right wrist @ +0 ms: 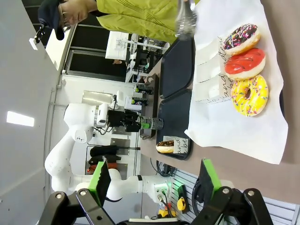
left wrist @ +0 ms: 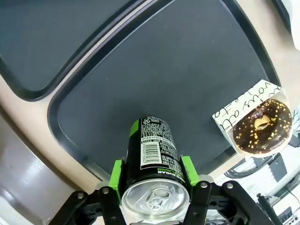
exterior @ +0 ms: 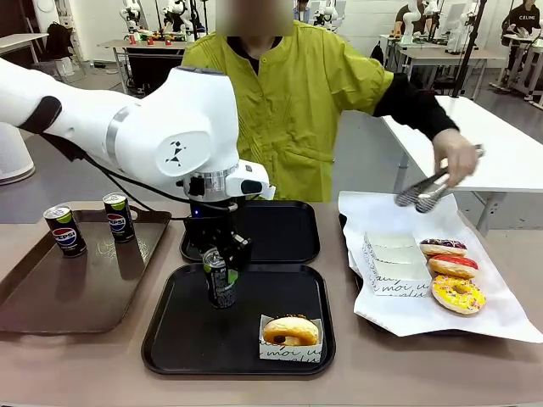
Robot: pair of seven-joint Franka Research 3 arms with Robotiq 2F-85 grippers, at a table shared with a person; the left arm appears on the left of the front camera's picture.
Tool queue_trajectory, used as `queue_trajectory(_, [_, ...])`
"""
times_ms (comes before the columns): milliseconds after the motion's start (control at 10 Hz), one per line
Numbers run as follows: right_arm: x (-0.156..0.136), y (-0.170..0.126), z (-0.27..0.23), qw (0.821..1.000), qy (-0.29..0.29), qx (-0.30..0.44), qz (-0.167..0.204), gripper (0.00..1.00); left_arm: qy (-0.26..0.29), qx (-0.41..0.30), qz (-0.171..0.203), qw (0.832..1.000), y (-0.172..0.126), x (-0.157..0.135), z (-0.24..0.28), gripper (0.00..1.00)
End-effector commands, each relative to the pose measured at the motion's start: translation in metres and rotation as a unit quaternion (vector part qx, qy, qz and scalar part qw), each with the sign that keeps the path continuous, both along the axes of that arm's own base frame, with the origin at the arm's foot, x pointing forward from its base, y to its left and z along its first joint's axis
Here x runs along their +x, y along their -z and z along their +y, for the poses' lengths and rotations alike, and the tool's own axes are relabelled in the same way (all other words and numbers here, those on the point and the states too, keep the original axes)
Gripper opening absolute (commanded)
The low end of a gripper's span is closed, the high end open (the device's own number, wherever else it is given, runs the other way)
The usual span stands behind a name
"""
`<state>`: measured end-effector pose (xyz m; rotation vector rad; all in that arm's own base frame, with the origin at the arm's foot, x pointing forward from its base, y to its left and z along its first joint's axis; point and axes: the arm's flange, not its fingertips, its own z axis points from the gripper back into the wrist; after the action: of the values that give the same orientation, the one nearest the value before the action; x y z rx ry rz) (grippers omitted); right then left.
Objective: Set up donuts and drinks on trays.
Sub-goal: Pick up one Pepsi coke and place it on the Flat Tray.
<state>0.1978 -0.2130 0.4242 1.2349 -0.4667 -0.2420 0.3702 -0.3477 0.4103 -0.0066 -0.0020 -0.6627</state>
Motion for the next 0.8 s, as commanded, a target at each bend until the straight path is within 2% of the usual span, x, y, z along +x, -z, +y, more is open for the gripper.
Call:
queue_trajectory(0, [0.003, -0.001, -0.001, 1.000, 0.001, 0.008, -0.015, 1.00, 0.012, -0.014, -0.011, 1.000, 0.007, -0.009, 0.008, 0.59])
queue_trajectory(200, [0.003, -0.001, -0.001, 1.000, 0.001, 0.008, -0.015, 1.00, 0.014, 0.004, -0.004, 1.000, 0.025, -0.009, 0.007, 0.59])
queue_trajectory(300, [0.003, -0.001, -0.001, 1.000, 0.001, 0.008, -0.015, 1.00, 0.018, 0.007, 0.001, 1.000, 0.028, -0.006, 0.006, 0.82])
queue_trajectory(400, [0.003, -0.001, -0.001, 1.000, 0.001, 0.008, -0.015, 1.00, 0.022, 0.007, -0.001, 1.000, 0.027, -0.006, 0.004, 1.00])
queue_trajectory(600, [0.003, -0.001, -0.001, 1.000, 0.001, 0.008, -0.015, 1.00, 0.016, 0.002, -0.002, 1.000, 0.016, -0.010, 0.005, 1.00])
queue_trajectory(700, [0.003, -0.001, -0.001, 1.000, 0.001, 0.008, -0.015, 1.00, 0.015, 0.004, -0.003, 1.000, 0.008, -0.011, 0.006, 0.83])
